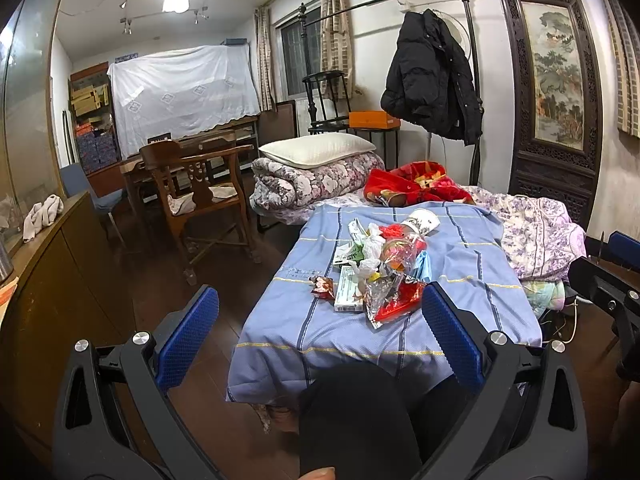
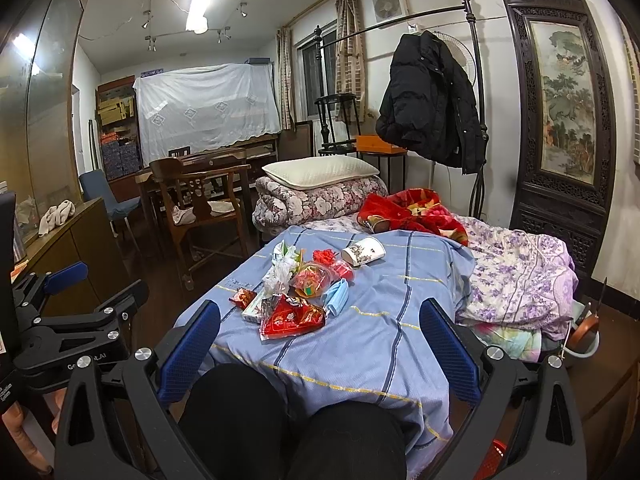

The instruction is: Collect trash

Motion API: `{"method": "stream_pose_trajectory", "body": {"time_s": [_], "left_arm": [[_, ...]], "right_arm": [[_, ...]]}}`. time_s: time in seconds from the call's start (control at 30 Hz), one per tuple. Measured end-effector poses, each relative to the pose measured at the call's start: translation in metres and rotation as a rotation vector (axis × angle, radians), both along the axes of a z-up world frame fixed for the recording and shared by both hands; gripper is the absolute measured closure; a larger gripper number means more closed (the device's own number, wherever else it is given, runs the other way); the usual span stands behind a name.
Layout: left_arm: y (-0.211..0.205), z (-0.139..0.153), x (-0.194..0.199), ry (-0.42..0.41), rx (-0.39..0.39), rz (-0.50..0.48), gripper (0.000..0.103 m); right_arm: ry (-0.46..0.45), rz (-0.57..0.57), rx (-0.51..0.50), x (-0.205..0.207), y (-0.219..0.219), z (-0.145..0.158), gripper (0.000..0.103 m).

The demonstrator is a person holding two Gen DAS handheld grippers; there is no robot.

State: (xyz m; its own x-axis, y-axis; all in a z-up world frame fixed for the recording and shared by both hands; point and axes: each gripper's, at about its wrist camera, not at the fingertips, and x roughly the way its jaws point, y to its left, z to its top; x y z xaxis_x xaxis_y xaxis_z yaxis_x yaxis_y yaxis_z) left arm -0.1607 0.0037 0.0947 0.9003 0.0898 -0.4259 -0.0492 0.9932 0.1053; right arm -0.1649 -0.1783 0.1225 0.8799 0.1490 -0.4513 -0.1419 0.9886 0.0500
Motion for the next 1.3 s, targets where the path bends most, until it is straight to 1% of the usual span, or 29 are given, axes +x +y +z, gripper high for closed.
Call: {"method": "stream_pose_trajectory", "body": {"time_s": [1.1, 1.3], "left_arm": [[0.001, -0.002, -0.003, 0.006, 0.0, -0.003, 0.006], [0.003, -0.014, 0.004, 0.037, 0.009, -0.015, 0.006]], "right_arm": [[0.006, 0.002, 0.015, 0.001, 0.003, -0.004, 0.006], [0.022, -0.007, 0.012, 0.009, 0.005, -0.013, 0.006]]}}
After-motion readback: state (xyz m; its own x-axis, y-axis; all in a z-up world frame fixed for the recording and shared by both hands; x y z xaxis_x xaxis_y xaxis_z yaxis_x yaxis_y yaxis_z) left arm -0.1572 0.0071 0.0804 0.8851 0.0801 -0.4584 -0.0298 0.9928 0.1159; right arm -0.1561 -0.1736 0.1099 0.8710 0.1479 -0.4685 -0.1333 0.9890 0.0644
